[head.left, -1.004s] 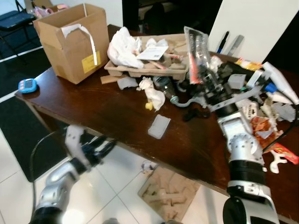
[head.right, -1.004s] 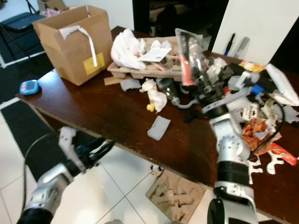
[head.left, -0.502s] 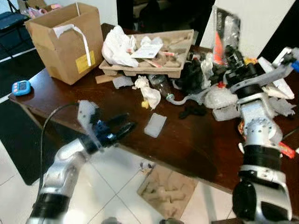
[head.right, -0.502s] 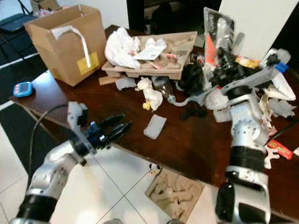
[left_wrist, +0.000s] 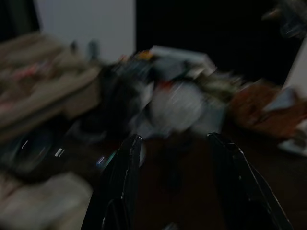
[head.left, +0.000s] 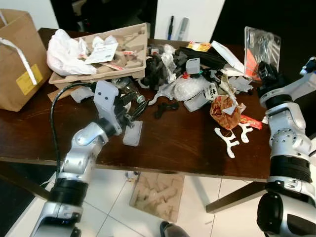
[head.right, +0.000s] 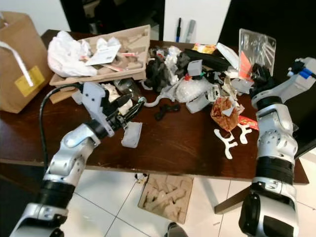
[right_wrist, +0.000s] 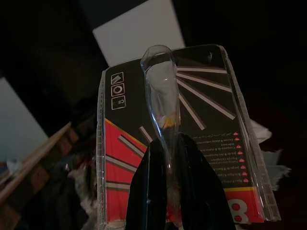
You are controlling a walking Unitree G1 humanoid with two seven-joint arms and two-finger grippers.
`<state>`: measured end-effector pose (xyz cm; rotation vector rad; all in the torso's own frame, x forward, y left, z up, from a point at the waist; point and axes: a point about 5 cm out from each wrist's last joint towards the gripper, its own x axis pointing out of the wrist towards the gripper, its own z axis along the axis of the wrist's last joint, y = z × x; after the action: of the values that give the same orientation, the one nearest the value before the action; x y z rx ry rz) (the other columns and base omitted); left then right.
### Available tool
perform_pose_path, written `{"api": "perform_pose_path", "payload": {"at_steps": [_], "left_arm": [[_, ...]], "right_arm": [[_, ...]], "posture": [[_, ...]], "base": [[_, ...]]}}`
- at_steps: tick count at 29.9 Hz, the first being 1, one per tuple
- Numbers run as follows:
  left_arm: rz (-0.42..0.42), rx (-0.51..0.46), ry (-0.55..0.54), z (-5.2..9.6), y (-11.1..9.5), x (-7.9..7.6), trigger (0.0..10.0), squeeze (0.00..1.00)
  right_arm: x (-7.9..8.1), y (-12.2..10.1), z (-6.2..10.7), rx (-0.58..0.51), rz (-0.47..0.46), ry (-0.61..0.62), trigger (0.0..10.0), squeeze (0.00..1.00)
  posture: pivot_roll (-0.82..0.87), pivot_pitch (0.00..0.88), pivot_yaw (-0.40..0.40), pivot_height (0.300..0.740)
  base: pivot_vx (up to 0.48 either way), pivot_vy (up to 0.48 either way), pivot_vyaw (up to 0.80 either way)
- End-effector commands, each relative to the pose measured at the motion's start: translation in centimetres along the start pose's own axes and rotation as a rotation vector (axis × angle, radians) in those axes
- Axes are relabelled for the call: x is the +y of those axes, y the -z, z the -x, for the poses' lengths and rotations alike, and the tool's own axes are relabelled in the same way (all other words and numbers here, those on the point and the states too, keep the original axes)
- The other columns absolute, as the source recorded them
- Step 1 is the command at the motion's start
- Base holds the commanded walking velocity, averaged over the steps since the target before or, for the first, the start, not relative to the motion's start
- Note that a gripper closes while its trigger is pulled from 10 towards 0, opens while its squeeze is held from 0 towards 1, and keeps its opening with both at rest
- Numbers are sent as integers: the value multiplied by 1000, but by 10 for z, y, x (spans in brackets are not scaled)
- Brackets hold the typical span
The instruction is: Picking trash to rubbish bin
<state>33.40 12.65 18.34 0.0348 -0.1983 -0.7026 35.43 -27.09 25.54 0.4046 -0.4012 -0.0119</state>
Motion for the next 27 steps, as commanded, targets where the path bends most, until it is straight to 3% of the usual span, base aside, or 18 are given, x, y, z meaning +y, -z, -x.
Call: {"api": "perform_pose_path", "payload": {"at_steps": [1, 9, 10, 14, 17, 21, 27], "left_arm": [[-19, 71, -57, -2, 12, 4, 10000, 0], [2, 183, -235, -6, 26, 20, 10000, 0], [80, 208, -258, -12, 31, 15, 10000, 0], [121, 204, -247, -15, 32, 10, 10000, 0], [260, 234, -183, -25, 42, -7, 10000, 0], [327, 259, -147, -30, 47, -16, 10000, 0], [332, 290, -146, -32, 48, -18, 10000, 0]], "right_arm": [[-2, 7, 3, 32, 37, 10, 10000, 0], [-3, 10, 5, 74, 139, 5, 10000, 0], [-1, 13, 5, 95, 195, -3, 10000, 0], [1, 15, 6, 102, 208, -7, 10000, 0], [4, 19, 7, 120, 249, -16, 10000, 0], [5, 19, 9, 126, 260, -19, 10000, 0], [3, 18, 11, 130, 273, -9, 10000, 0]], "posture": [[61, 132, -8, 740], [53, 145, -12, 740], [46, 149, -13, 740], [43, 150, -14, 740], [35, 155, -21, 740], [26, 170, -23, 740], [21, 173, -19, 740]], "base": [[0, 0, 0], [0, 0, 0], [0, 0, 0], [0, 0, 0], [0, 0, 0], [0, 0, 0], [0, 0, 0]]}}
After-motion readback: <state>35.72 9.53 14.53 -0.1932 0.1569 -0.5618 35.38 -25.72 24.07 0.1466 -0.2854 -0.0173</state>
